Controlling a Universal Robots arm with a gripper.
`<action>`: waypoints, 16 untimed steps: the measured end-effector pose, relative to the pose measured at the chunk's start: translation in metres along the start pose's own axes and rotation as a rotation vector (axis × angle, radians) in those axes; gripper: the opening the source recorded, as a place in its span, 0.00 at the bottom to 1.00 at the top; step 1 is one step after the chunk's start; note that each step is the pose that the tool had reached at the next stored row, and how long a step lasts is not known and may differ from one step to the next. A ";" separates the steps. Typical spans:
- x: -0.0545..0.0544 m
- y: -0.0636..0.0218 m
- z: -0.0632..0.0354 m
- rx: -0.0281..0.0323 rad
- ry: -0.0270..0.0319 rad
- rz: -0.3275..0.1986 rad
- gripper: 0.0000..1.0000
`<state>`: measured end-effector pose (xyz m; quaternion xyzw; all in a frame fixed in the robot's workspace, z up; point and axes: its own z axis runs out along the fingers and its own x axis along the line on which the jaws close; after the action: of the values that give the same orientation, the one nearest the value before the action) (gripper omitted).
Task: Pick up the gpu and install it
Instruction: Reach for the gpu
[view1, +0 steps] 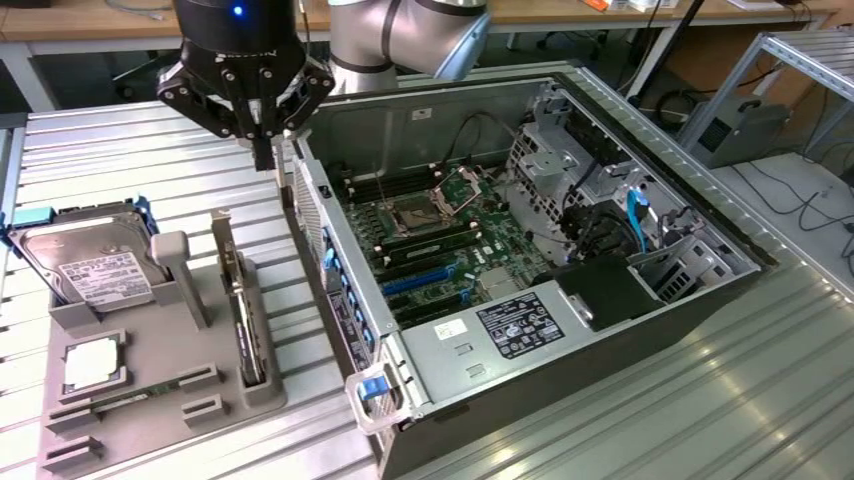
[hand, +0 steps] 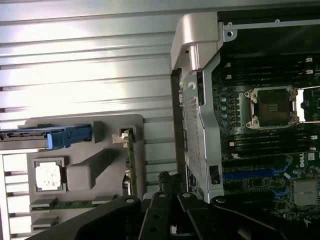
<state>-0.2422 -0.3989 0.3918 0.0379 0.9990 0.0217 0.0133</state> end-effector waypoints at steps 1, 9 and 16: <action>0.002 -0.0001 0.0000 0.0000 0.0000 0.000 0.11; 0.031 -0.0023 -0.0006 0.0000 -0.0005 0.000 0.11; 0.043 -0.0033 -0.0009 0.0000 -0.0006 0.000 0.11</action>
<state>-0.2856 -0.3989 0.3914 0.0379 0.9990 0.0217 0.0136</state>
